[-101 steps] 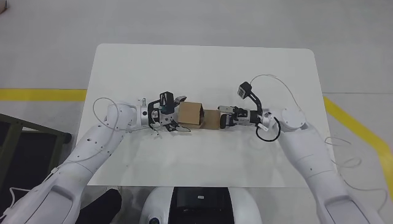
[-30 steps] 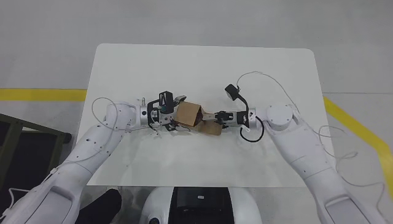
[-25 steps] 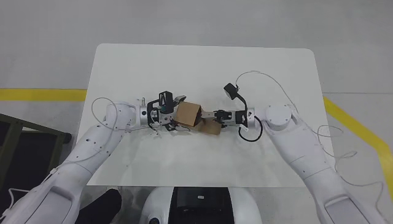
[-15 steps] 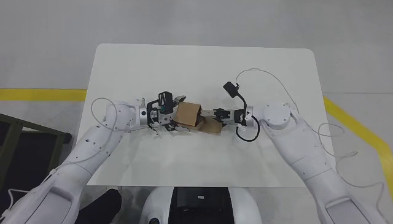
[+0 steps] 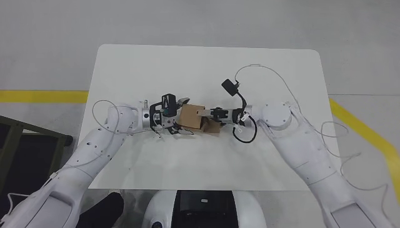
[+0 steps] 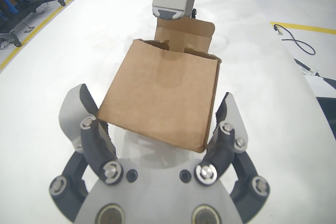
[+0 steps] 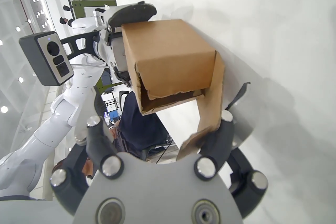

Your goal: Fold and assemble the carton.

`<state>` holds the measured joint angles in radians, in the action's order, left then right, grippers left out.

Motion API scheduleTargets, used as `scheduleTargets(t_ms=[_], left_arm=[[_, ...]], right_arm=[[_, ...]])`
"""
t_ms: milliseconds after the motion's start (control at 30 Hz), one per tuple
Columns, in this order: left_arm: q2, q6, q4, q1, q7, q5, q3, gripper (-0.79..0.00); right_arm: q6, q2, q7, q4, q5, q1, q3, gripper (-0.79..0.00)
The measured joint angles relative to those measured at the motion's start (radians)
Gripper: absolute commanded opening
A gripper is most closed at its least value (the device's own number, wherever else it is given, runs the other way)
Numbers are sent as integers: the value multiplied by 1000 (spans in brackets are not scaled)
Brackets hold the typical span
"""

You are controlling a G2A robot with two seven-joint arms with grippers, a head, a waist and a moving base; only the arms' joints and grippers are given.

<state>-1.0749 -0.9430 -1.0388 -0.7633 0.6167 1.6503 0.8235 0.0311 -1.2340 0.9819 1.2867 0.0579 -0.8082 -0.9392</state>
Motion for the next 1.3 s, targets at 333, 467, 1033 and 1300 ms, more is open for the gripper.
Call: scheduleTargets(t_ms=[333,467,1033,1300], left_arm=[[3,-1,-10,-4,-3,0,5,0],[4,-3,-12,-4,-6,0,5,0],[2,1,7,-1,-6,-2,2,0],[1,1,13,1,-5,-4,1,0]], right_arm=[[-16,-17,0,-7,57,27,24,0],[-55,-23,-1,-33,127,24,17,0],[-216,-34,8,-84,223,9,3,-142],[-234,-28,27,-91,216,-14,-12,-259]])
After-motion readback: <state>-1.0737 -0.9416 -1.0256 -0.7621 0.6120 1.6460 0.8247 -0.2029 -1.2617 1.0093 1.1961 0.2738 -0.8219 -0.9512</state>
